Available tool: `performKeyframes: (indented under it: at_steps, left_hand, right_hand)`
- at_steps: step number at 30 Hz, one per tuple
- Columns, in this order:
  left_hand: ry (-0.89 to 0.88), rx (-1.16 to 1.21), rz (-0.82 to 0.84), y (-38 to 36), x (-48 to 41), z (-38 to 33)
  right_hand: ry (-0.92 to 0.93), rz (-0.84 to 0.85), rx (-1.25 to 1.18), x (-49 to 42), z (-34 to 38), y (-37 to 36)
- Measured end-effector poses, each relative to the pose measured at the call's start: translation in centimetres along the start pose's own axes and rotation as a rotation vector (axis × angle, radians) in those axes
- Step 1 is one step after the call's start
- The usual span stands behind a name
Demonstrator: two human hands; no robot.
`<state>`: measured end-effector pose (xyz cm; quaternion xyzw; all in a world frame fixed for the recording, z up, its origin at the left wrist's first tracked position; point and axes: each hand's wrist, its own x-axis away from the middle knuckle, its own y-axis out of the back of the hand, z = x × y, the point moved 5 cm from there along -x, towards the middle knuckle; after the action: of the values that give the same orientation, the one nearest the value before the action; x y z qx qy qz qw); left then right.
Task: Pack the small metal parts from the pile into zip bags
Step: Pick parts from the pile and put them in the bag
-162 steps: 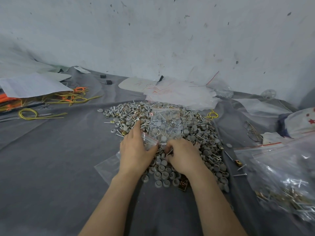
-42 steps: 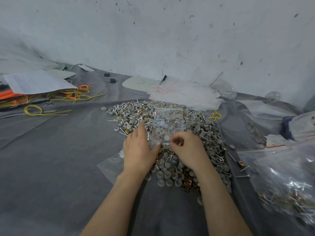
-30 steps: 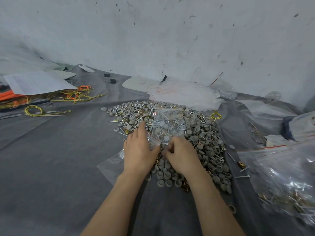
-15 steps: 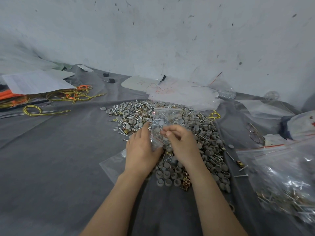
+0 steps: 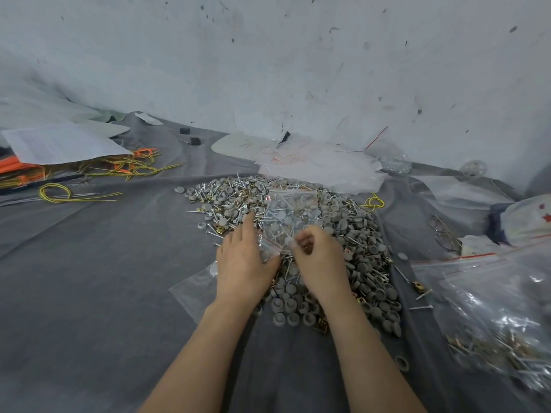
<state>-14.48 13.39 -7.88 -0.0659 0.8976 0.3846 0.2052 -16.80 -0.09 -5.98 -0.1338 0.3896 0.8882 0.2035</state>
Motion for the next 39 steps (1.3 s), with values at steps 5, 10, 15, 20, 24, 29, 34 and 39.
performKeyframes:
  at_steps: [5,10,15,20,24,29,34,39]
  left_hand:
    - [-0.036,-0.006,0.038,-0.1,0.1,-0.3]
    - [-0.069,0.01,0.047,-0.3,0.1,-0.5]
    - [-0.064,0.126,0.004,0.6,-0.2,-0.8]
    - [-0.013,0.585,-0.223,5.5,-0.9,-1.1]
    - [0.042,0.901,-0.394,9.9,-2.1,0.2]
    - [0.089,0.922,-0.395,11.0,-2.9,0.9]
    - [0.128,0.909,-0.342,10.4,-3.7,1.2]
    - [0.186,0.718,-0.186,9.4,-4.0,1.7]
  right_hand:
    - [-0.115,-0.096,-0.397,-0.2,-0.1,1.0]
    - [-0.035,0.2,-0.434,0.0,1.4,-0.3]
    - [-0.084,0.014,-0.376,-0.2,0.4,1.3]
    - [-0.056,0.007,-0.13,-0.4,-0.2,1.4]
    - [0.025,0.177,0.078,0.1,0.6,-0.4]
    - [0.025,0.336,0.362,0.8,0.5,-1.4]
    - [0.028,0.298,0.456,1.0,0.8,-2.1]
    - [0.046,0.25,0.396,0.9,1.0,-1.8]
